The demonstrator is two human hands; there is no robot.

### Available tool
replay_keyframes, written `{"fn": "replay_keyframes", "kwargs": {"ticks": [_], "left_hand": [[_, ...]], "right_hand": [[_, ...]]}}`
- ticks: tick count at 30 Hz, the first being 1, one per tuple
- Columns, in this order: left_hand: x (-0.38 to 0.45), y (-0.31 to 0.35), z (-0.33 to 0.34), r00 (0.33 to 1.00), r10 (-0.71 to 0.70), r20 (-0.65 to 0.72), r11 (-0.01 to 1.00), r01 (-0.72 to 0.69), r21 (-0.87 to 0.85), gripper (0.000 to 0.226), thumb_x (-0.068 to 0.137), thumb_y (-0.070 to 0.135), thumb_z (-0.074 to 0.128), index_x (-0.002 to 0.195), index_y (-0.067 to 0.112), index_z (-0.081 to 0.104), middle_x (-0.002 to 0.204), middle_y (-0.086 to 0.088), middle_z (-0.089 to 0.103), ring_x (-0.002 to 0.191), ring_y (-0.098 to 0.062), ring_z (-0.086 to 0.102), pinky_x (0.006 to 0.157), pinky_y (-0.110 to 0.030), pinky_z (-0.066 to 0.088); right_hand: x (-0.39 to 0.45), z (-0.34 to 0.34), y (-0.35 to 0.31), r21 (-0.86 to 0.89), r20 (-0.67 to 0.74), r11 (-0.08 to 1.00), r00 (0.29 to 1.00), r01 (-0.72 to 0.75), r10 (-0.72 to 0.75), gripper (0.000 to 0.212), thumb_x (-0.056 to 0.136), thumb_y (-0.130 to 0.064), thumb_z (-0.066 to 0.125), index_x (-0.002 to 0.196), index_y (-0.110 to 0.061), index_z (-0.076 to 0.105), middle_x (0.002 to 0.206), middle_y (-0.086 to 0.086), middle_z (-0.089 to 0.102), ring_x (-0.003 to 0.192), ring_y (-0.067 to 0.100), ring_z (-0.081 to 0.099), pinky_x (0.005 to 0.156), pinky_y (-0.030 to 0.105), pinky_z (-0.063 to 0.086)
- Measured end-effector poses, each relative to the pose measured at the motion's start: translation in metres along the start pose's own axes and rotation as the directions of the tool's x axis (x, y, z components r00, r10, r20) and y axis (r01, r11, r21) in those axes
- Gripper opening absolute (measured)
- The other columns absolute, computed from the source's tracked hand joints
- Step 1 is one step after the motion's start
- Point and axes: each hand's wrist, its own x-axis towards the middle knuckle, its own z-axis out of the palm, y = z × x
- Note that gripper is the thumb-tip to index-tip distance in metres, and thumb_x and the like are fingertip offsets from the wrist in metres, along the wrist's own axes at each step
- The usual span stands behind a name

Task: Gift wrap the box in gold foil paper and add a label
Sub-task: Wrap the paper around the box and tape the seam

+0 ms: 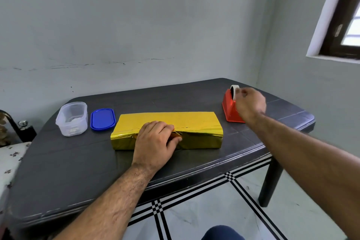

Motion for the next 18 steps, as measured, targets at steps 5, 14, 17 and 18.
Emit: {"fn": "replay_keyframes", "kwargs": {"ticks": [5,14,17,18], "left_hand": [[-0.002,0.003,0.002,1.000,0.004,0.004,1.000,-0.004,-0.007,0.043,0.091,0.050,0.075,0.114,0.014,0.076,0.106,-0.001,0.073,0.103,-0.021,0.065,0.097,-0.042,0.051],[-0.003,0.001,0.004,1.000,0.013,-0.020,1.000,-0.013,-0.001,0.041,0.090,0.048,0.078,0.113,0.014,0.076,0.106,-0.001,0.074,0.104,-0.022,0.067,0.099,-0.042,0.052],[-0.001,0.001,0.004,1.000,0.016,-0.021,1.000,-0.016,-0.002,0.041,0.090,0.048,0.078,0.113,0.014,0.076,0.106,-0.002,0.074,0.103,-0.022,0.067,0.098,-0.042,0.052],[-0.001,0.001,0.004,1.000,0.018,-0.019,1.000,-0.018,0.001,0.041,0.090,0.048,0.077,0.113,0.014,0.076,0.106,-0.002,0.074,0.103,-0.022,0.067,0.098,-0.043,0.052]], "right_hand": [[0.074,0.023,0.039,0.334,0.280,0.752,0.822,-0.568,0.496,0.028,0.091,-0.023,0.072,0.117,-0.011,0.070,0.098,0.005,0.074,0.082,0.019,0.073,0.069,0.036,0.061],[0.097,0.026,0.021,0.126,0.372,0.750,0.732,-0.649,0.571,0.025,0.101,-0.013,0.062,0.077,-0.014,0.056,0.064,-0.002,0.033,0.051,0.012,0.026,0.045,0.028,0.025],[0.104,0.029,0.024,0.143,0.385,0.745,0.730,-0.651,0.564,0.025,0.097,-0.002,0.060,0.075,-0.011,0.053,0.063,0.000,0.034,0.051,0.013,0.027,0.047,0.027,0.026],[0.101,0.028,0.023,0.189,0.390,0.724,0.728,-0.663,0.565,0.020,0.095,-0.001,0.061,0.079,-0.010,0.056,0.066,0.002,0.039,0.051,0.014,0.030,0.046,0.028,0.028]]}}
